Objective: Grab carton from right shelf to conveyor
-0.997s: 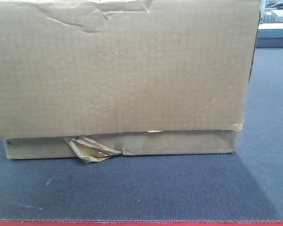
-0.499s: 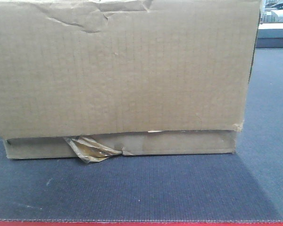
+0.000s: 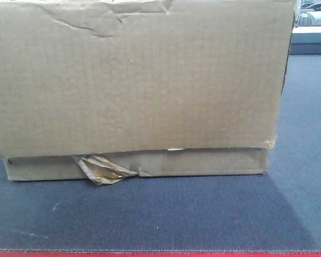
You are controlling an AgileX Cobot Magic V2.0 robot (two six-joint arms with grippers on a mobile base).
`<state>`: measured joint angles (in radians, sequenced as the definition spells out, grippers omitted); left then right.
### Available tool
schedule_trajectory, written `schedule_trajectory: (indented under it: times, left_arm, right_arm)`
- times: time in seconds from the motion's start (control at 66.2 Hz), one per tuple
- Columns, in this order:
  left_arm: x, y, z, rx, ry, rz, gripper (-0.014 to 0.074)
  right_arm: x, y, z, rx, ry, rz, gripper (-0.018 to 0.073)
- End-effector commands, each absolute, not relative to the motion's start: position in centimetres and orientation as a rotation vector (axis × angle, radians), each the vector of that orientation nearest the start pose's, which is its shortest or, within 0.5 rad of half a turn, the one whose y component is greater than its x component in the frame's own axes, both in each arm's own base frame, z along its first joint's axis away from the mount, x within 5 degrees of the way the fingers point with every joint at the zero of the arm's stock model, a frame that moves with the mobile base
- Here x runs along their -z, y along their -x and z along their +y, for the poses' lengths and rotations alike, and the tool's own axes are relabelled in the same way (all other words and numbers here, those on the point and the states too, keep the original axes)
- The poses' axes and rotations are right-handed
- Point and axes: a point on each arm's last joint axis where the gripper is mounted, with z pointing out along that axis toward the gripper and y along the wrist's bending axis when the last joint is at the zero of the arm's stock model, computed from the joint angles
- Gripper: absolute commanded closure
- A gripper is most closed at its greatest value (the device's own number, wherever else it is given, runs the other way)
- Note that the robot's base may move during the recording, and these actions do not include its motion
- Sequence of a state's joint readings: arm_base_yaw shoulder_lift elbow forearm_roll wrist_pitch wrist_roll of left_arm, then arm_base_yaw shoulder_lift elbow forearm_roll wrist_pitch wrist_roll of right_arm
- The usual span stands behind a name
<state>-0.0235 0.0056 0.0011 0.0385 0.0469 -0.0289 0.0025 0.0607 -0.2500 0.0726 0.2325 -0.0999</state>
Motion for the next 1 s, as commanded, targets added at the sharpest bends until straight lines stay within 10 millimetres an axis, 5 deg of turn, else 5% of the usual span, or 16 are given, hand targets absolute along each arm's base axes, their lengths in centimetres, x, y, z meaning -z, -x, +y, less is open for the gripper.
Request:
schedule_trajectory:
  times: [0.0,0.136,0.982]
  left_arm:
    - [-21.0,-5.6,-0.1,0.013,-0.019,1.519,0.0582]
    - [-21.0,-5.6,-0.1,0.013,-0.019,1.519,0.0582]
    - [-21.0,-5.6,-0.1,0.013,-0.019,1.519,0.0582]
  right_arm:
    - [-25.0,-4.8,0.1,0.025,0.032,1.488,0.0637]
    - [-21.0,-5.6,0.1,0.015,0.038,1.52,0.0637]
    - [-20.9,-5.6,0.1,-0.009,0.02,1.526,0.0637]
